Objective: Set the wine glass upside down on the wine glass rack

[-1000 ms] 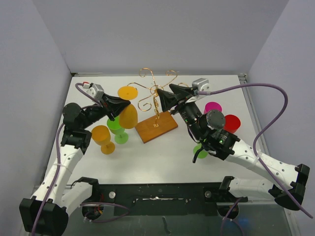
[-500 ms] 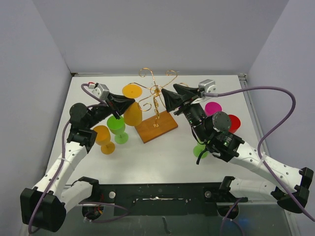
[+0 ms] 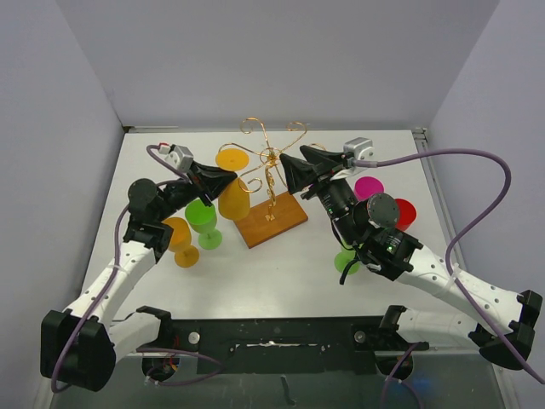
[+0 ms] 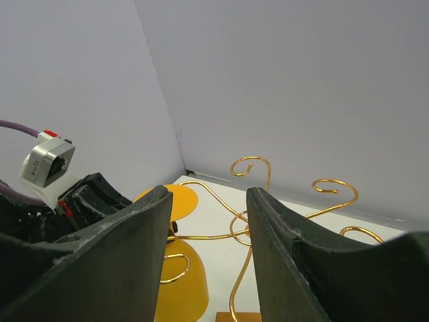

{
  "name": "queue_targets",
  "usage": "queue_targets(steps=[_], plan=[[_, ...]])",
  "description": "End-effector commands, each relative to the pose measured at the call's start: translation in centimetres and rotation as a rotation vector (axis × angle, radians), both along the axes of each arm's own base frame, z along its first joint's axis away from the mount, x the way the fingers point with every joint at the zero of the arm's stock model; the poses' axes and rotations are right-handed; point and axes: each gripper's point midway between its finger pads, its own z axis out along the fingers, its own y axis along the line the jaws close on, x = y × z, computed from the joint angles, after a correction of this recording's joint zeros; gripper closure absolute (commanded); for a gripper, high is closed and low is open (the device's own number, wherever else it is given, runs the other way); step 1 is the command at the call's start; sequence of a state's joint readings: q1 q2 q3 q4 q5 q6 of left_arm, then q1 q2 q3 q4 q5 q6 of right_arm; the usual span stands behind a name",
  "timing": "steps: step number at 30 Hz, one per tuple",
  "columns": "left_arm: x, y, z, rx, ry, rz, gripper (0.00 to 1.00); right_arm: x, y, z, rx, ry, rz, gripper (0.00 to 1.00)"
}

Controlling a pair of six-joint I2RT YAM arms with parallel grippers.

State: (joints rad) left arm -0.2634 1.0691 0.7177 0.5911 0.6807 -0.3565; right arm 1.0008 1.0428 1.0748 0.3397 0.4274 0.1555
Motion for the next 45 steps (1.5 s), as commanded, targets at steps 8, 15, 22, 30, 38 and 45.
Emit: queue_targets(steps=[8,15,22,30,38,45], plan=[[1.0,-0.5,2.2,-0.054,-0.067,-0.001,1.0,-0.9,-2.1,3.3,0.003,-0.133,-0.032,0.52],[1.5,-0.8,2.9,-0.081,-0.065,-0.016,1.0,-1.0,-1.9,3.3,0.005,-0.129,-0.019,0.52],[2.5,-0.8,2.8,-0.09,-0.053,0.006,1.0,-1.3,-1.9,3.5,0.021,-0.135,-0.004,0.52],[3.6,-0.6,3.1,-0.114,-0.046,0.04,1.0,-1.4,-1.9,3.3,0.032,-0.136,0.004,0.54],[4.9,0.3,3.4,-0.148,-0.039,0.127,1.0,-1.6,-2.0,3.7,0.042,-0.141,0.011,0.55],[5.1,0.7,3.7,-0.162,-0.048,0.159,1.0,-1.6,-2.0,3.5,0.046,-0.135,0.017,0.55]])
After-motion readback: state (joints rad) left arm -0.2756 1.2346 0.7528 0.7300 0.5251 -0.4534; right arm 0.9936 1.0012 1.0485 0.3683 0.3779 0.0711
